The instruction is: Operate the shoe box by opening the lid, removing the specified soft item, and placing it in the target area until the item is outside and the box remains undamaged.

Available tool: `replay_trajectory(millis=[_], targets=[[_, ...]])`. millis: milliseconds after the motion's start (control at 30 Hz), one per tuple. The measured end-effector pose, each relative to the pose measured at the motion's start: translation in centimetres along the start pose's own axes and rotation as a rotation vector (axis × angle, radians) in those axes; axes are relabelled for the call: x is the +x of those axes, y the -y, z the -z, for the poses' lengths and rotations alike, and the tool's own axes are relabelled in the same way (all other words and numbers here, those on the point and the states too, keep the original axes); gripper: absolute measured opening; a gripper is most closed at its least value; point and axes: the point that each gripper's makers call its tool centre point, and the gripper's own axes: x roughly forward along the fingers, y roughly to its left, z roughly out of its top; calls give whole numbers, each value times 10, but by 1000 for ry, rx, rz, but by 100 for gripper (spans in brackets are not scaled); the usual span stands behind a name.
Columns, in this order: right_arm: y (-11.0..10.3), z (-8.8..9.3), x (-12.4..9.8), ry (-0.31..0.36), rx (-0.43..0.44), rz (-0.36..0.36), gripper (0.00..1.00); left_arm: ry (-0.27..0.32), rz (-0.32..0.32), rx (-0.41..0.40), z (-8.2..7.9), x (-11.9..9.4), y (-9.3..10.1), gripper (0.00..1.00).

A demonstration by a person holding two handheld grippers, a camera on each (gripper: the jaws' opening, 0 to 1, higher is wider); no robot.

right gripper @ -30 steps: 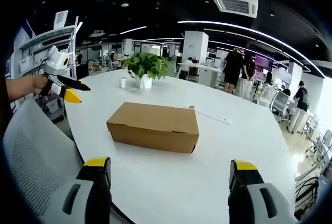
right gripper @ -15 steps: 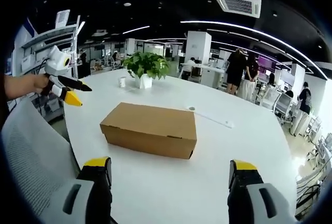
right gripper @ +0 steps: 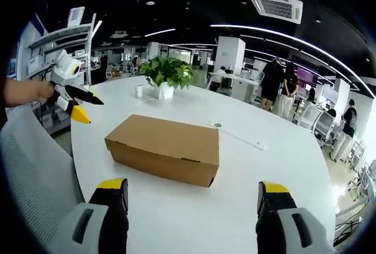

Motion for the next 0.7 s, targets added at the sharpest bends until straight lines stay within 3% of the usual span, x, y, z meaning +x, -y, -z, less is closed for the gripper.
replay_trajectory(millis=[333,700], targets=[[-1,4,12,-16,-29,-23,90,-29,22,-4,4,15,10,100],[0,3,27,-2,-71,-48,86,-31,5,-33,0,31,4,100]])
